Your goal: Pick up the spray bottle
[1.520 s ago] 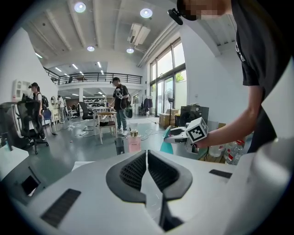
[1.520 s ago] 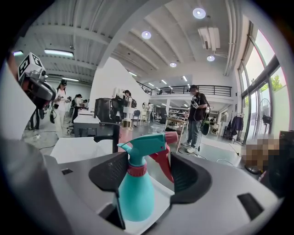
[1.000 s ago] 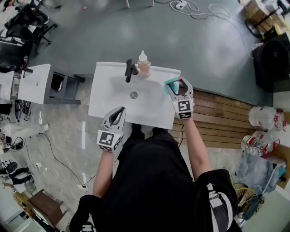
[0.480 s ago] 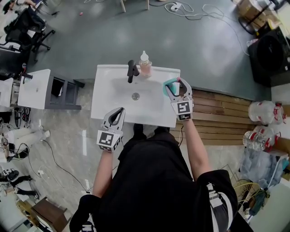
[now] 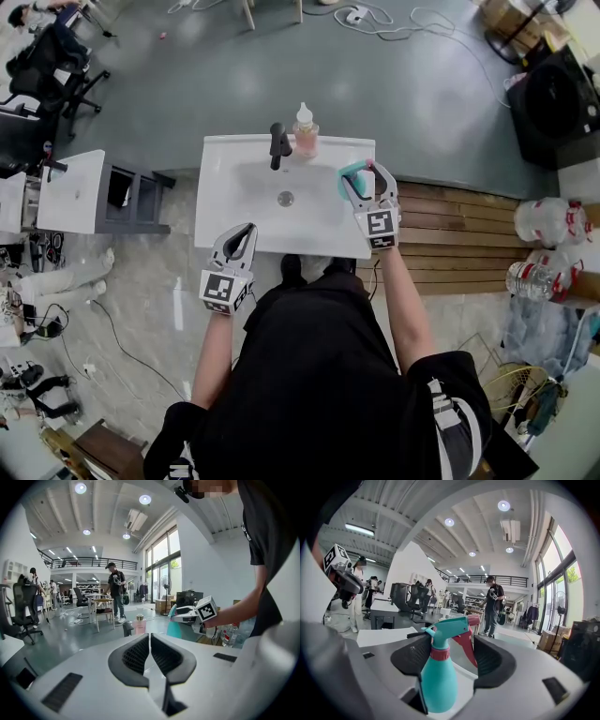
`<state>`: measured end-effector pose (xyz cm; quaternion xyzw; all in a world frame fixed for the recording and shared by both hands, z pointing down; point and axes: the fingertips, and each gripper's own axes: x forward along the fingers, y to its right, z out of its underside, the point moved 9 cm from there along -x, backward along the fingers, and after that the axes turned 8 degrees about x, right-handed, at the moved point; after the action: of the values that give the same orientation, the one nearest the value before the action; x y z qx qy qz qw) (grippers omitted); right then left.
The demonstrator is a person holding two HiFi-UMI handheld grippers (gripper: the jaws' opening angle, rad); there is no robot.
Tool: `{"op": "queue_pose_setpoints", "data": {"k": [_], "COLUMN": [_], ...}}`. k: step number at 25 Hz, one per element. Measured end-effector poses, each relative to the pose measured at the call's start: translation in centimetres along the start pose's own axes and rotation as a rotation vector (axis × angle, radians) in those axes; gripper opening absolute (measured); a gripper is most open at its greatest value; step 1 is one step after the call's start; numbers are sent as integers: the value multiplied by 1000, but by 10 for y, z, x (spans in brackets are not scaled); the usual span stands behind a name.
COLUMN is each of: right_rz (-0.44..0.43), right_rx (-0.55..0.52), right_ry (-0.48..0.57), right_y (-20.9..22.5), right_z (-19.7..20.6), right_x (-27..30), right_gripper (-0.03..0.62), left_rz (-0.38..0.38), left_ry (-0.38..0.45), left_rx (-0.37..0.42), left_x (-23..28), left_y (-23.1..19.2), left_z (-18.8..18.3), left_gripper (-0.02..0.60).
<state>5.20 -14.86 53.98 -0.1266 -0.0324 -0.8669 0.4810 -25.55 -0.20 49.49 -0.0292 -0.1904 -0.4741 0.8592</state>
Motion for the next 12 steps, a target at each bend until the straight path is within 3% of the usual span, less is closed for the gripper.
{"op": "queue_pose_setpoints", "data": {"k": [12], "right_rz": [65], "right_rx": [-6], "right_ry": [21], "right_y": [-31], "right_z": [-17], "right_x": [-22], "right_gripper": [302], "left_rz": [51], "left_ry": [23], "left_rx": [31], "left_x": [-28], "left_y": [-18], "left_z": [2], "left_gripper": [31]}}
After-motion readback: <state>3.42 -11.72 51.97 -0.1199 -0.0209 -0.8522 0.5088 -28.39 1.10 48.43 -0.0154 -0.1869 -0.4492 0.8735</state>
